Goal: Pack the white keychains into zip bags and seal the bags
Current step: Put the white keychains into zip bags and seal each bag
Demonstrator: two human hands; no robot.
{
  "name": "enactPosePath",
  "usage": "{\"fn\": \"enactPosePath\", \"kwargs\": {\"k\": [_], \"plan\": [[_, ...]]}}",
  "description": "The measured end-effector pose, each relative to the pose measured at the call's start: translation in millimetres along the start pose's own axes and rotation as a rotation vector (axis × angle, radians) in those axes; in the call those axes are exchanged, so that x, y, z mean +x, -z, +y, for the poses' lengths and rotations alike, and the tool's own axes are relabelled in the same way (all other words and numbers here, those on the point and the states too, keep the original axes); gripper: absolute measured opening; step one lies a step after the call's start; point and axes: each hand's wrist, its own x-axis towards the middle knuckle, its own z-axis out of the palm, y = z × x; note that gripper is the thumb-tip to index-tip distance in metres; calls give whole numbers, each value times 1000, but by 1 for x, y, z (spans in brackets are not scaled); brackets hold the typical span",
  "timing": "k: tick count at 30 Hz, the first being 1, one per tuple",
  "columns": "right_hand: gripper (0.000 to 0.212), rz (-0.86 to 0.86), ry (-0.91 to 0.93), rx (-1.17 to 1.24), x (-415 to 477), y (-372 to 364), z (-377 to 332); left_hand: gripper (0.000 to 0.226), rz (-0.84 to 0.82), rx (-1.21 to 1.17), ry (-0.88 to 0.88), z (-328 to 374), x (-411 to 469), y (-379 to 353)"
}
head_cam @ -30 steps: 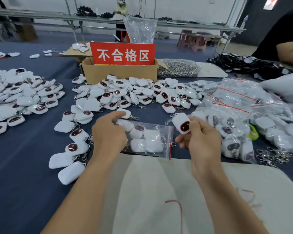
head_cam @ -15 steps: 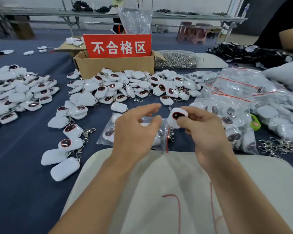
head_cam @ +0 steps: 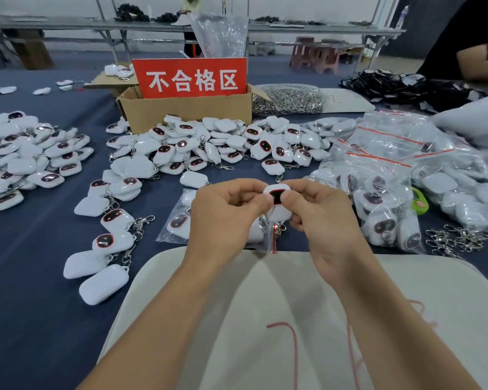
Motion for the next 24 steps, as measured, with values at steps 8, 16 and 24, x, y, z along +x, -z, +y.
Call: {"fn": "enactPosePath", "kwargs": {"k": [8, 16, 24], "plan": [[22, 0, 39, -33, -1, -1, 1, 22, -26, 25, 18, 6, -4, -2], [25, -41, 59, -25, -3, -5, 1, 37, 67, 93, -27, 6, -6, -4], [28, 2, 157, -107, -5, -3, -1, 23, 39, -24, -2, 7, -3, -5]]}}
